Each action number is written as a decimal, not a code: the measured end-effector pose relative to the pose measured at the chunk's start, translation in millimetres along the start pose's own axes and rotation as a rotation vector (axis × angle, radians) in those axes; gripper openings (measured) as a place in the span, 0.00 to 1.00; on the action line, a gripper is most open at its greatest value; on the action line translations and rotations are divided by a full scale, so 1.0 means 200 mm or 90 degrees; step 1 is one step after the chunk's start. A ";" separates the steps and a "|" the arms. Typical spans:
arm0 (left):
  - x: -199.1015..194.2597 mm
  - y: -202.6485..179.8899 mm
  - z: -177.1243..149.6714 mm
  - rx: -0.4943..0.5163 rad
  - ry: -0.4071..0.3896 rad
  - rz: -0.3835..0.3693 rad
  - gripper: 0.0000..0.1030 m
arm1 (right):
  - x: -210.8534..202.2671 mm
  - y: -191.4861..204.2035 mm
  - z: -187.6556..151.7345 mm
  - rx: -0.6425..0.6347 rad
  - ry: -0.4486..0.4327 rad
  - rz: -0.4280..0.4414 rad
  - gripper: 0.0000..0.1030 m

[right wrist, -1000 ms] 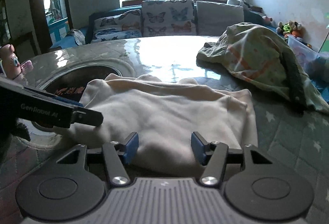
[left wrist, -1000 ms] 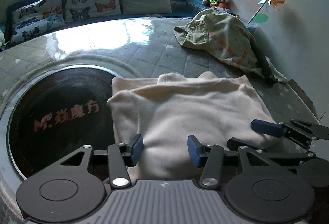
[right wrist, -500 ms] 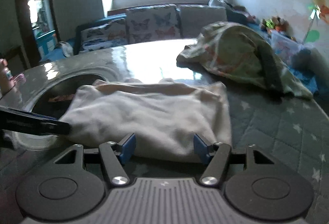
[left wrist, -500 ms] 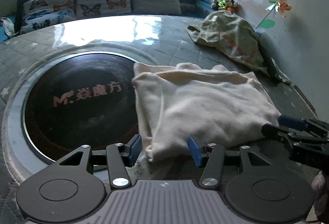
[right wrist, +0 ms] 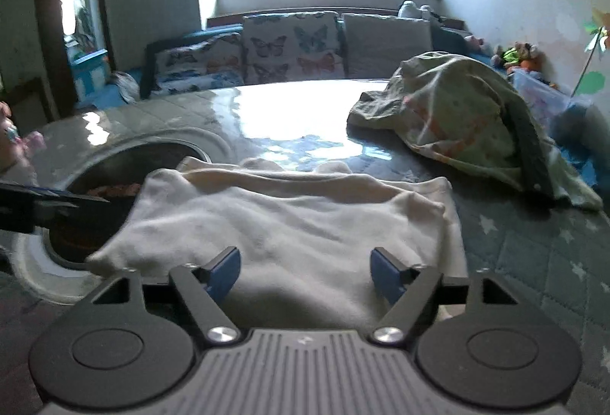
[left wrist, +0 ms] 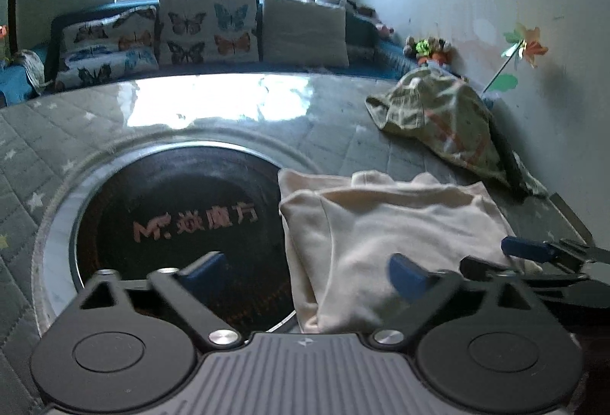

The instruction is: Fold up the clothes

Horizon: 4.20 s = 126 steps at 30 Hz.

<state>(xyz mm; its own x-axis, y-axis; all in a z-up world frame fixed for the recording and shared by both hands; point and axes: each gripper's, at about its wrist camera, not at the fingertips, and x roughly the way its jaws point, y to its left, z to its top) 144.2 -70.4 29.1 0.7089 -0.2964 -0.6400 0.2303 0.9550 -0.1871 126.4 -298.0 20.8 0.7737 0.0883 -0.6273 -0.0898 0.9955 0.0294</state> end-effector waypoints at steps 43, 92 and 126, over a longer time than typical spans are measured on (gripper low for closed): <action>0.36 0.07 0.12 -0.011 0.062 0.109 1.00 | 0.03 -0.10 -0.01 -0.030 -0.002 -0.097 1.00; -0.23 -0.07 -0.42 0.067 0.059 0.087 1.00 | -0.36 0.21 -0.36 0.036 -0.002 -0.027 1.00; -0.32 -0.13 -0.44 0.068 0.037 0.084 1.00 | -0.48 0.24 -0.34 0.038 -0.042 -0.027 1.00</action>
<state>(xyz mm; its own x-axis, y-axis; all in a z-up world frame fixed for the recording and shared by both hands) 34.7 -74.4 9.9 0.6982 -0.1644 -0.6968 0.2099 0.9775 -0.0203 5.3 -261.1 28.7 0.8157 0.0464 -0.5766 -0.0203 0.9985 0.0515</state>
